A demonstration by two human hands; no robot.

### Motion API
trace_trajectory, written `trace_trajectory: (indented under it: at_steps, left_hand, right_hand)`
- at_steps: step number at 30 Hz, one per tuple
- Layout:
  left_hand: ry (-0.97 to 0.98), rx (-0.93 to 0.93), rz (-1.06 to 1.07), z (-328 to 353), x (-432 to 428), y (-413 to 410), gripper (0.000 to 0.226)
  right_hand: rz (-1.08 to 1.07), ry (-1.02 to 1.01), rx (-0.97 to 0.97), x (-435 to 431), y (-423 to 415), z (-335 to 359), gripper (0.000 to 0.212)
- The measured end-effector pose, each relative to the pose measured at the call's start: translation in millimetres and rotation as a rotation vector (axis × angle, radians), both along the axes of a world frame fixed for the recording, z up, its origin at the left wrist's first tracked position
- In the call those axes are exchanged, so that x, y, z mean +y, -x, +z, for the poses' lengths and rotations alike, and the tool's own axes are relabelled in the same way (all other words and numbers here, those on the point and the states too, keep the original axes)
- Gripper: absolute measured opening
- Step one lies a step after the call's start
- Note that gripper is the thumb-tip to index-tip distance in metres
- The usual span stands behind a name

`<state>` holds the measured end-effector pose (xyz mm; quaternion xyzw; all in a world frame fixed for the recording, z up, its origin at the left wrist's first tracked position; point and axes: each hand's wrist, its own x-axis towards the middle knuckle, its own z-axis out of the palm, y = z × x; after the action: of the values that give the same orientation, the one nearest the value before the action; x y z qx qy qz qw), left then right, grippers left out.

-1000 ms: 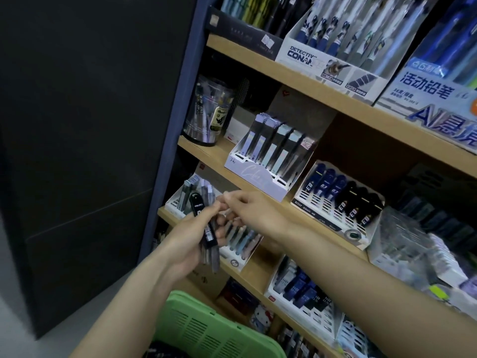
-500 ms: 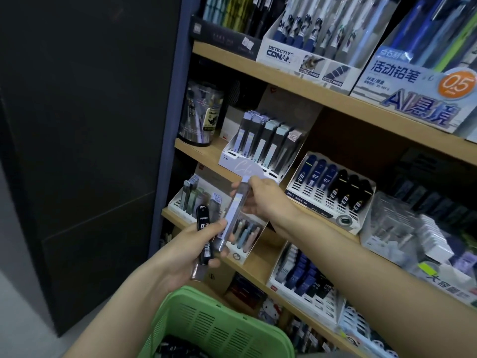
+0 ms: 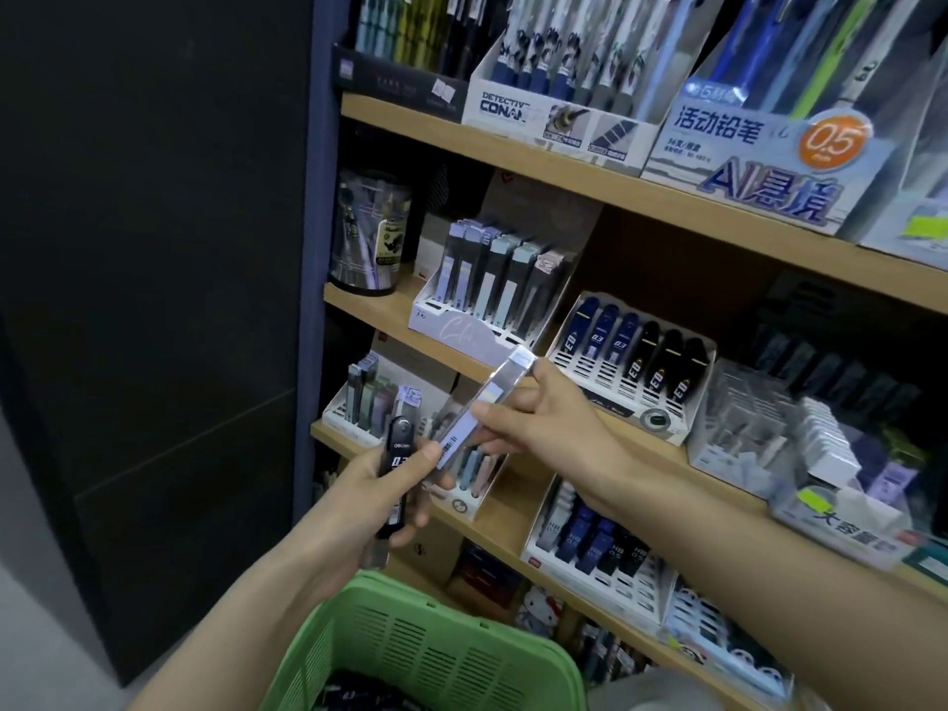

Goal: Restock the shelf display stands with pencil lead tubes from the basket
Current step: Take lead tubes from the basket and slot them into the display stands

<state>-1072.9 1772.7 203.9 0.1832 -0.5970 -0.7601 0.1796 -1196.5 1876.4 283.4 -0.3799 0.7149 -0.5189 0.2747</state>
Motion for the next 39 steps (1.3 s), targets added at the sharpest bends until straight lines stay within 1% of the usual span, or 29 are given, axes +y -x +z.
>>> trace_trajectory:
  at_steps: [2, 4, 6, 9, 11, 13, 14, 16, 18, 19, 20, 22, 24, 26, 28, 30, 32, 34, 36, 39]
  left_hand:
    - [0.02, -0.003, -0.002, 0.7, 3.1, 3.3, 0.04]
    - [0.018, 0.004, 0.006, 2.9, 8.4, 8.6, 0.046]
    - [0.021, 0.011, 0.017, 5.8, 15.0, 17.0, 0.039]
    - [0.069, 0.026, 0.029, 12.1, 27.1, 33.4, 0.022]
    - [0.103, 0.038, 0.054, 15.2, 33.5, 44.1, 0.016]
    - [0.13, 0.04, 0.087, 18.1, 35.8, 52.4, 0.018]
    - [0.141, 0.028, 0.109, 19.3, 34.8, 55.5, 0.021]
    - [0.116, -0.005, 0.158, 21.8, 27.8, 61.1, 0.025]
    - [-0.034, -0.01, 0.202, 23.4, 17.2, 64.9, 0.023]
    - [-0.114, 0.002, 0.216, 24.8, 12.3, 65.6, 0.019]
    - [-0.153, 0.017, 0.232, 25.1, 7.2, 65.4, 0.014]
    - [-0.131, 0.046, 0.264, 22.8, -1.4, 63.6, 0.01]
    - [-0.069, 0.068, 0.295, 18.9, -9.4, 61.3, 0.013]
    - [-0.022, 0.092, 0.332, 12.6, -17.7, 59.7, 0.018]
    - [-0.004, 0.103, 0.356, 6.4, -24.3, 56.8, 0.021]
    - [0.013, 0.093, 0.365, -0.6, -29.5, 53.7, 0.021]
    - [0.023, 0.061, 0.369, -4.9, -35.6, 51.3, 0.021]
    - [0.028, 0.052, 0.376, -4.9, -42.5, 51.4, 0.022]
    - [0.032, 0.064, 0.376, -2.0, -47.5, 51.7, 0.021]
    - [0.027, 0.084, 0.367, 1.5, -51.0, 52.2, 0.018]
  right_hand:
    - [-0.023, 0.053, 0.026, 11.2, 2.4, 3.7, 0.038]
    - [-0.043, 0.099, 0.103, 23.7, 5.6, 7.4, 0.021]
    - [-0.04, 0.113, 0.179, 37.5, 8.8, 9.5, 0.009]
    - [-0.045, 0.096, 0.227, 57.2, 16.3, 11.2, 0.003]
    - [-0.093, 0.116, 0.181, 65.3, 25.4, 12.7, 0.004]
    - [-0.158, 0.179, 0.139, 67.1, 35.5, 19.9, 0.005]
    - [-0.19, 0.214, 0.164, 65.2, 41.4, 24.3, 0.005]
    - [-0.242, 0.258, 0.261, 55.6, 51.9, 35.2, 0.012]
    - [-0.257, 0.273, 0.39, 38.8, 61.3, 45.5, 0.02]
    - [-0.254, 0.274, 0.445, 27.9, 65.4, 49.1, 0.02]
    - [-0.252, 0.276, 0.488, 15.5, 68.7, 52.1, 0.019]
    - [-0.259, 0.28, 0.557, -11.1, 72.8, 57.1, 0.015]
    - [-0.251, 0.292, 0.635, -37.9, 75.5, 60.5, 0.012]
    - [-0.232, 0.273, 0.755, -61.2, 76.9, 62.8, 0.013]
    - [-0.22, 0.224, 0.865, -81.1, 78.4, 64.2, 0.021]
    - [-0.214, 0.182, 0.933, -98.3, 83.1, 64.2, 0.027]
    - [-0.194, 0.153, 0.998, -111.9, 89.9, 65.1, 0.027]
    - [-0.149, 0.084, 1.069, -121.2, 96.8, 67.6, 0.03]
    - [-0.128, 0.012, 1.095, -127.6, 102.6, 70.0, 0.034]
    - [-0.162, -0.041, 1.072, -136.0, 107.9, 72.8, 0.034]
